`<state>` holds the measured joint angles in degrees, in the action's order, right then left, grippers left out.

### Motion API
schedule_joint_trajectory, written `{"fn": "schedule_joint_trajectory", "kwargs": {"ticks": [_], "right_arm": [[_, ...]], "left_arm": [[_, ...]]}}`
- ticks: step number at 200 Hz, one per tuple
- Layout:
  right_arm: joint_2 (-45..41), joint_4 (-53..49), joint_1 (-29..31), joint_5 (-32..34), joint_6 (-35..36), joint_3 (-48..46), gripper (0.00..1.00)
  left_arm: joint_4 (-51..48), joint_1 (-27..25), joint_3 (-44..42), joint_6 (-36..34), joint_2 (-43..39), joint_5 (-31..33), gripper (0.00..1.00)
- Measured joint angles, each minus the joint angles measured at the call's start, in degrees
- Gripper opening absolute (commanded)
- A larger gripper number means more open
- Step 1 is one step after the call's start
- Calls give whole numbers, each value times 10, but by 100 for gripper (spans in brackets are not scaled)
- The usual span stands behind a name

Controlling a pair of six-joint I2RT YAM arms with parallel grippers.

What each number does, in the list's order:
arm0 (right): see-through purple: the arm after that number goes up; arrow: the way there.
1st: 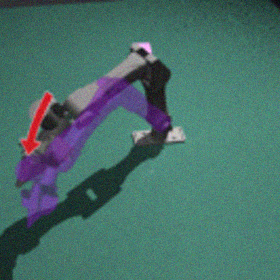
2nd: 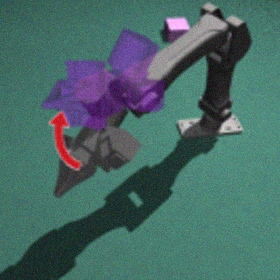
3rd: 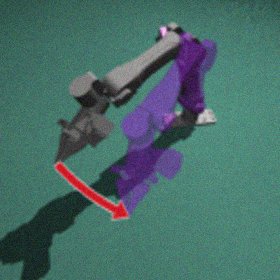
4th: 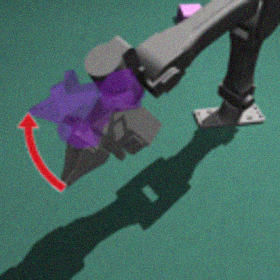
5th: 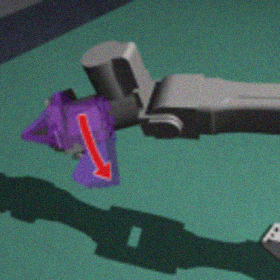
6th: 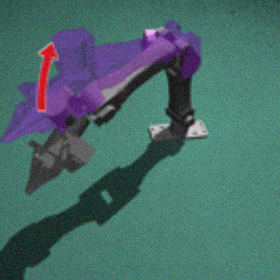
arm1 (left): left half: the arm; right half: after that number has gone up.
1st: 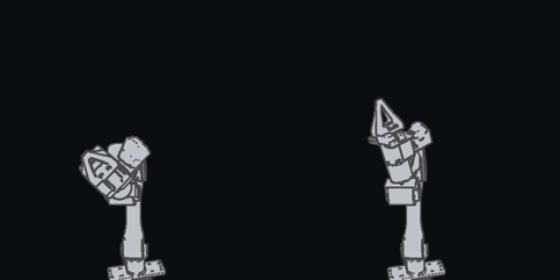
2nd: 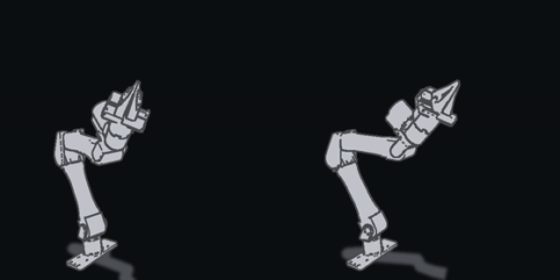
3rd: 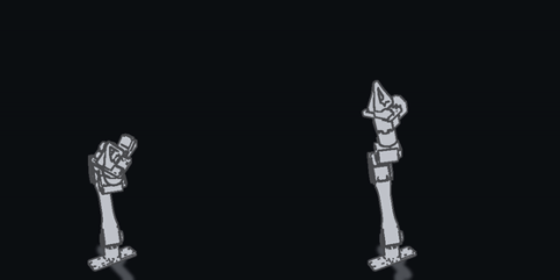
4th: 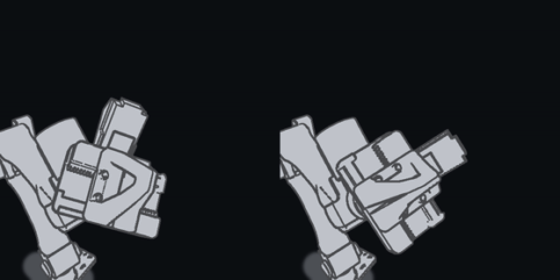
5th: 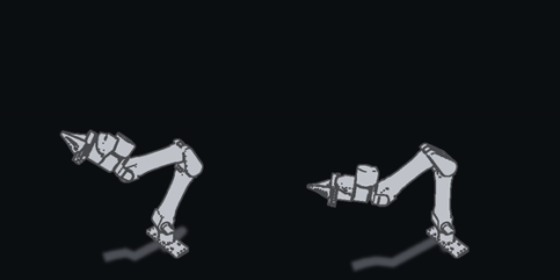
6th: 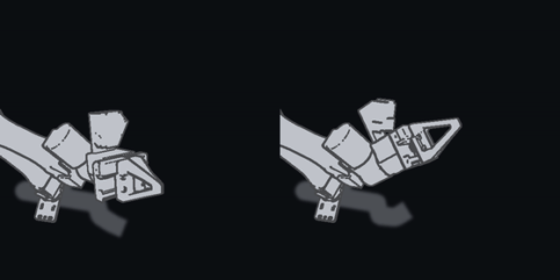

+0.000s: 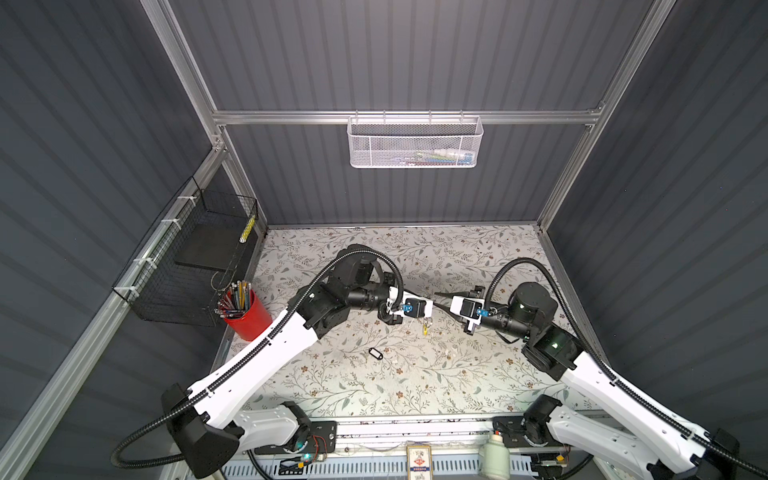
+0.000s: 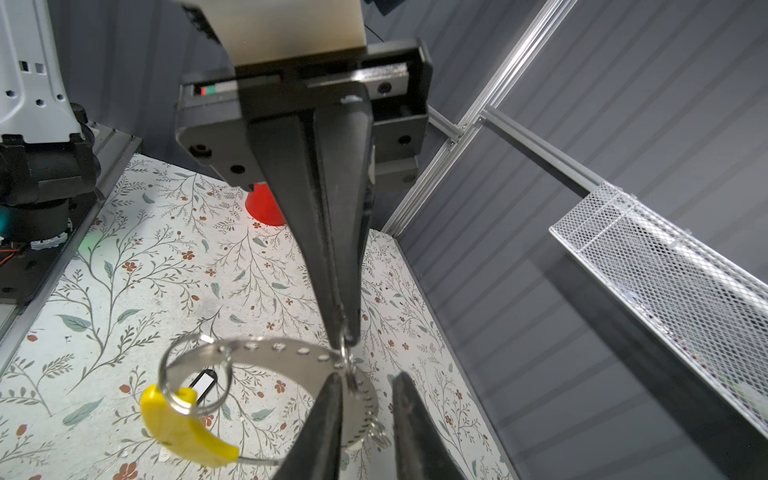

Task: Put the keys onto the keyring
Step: 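Open the left gripper and release the keyring while the right gripper holds it, then move the left gripper down to the black-tagged key on the table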

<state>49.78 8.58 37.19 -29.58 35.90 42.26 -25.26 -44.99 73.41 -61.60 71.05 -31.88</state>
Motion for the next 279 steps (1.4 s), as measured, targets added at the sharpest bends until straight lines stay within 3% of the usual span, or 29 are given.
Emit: {"fn": "schedule_joint_trajectory", "kwargs": {"ticks": [72, 93, 111, 127, 211, 279], "right_arm": [[3, -5, 1, -9, -2, 0, 0], [3, -6, 1, -11, 3, 0, 0], [3, -10, 1, -10, 6, 0, 0], [2, -14, 2, -7, 8, 0, 0], [-20, 17, 30, 59, 77, -43, 0], [-26, 42, 35, 89, 96, -64, 0]], "left_arm": [[0, -1, 0, -4, 0, 1, 0], [0, -1, 0, -4, 0, 2, 0], [14, -1, -11, 1, -3, 4, 26], [27, -1, -25, 11, -9, 9, 36], [97, 33, -89, 99, -31, 23, 42], [157, 90, -151, 240, -34, 44, 46]]}}
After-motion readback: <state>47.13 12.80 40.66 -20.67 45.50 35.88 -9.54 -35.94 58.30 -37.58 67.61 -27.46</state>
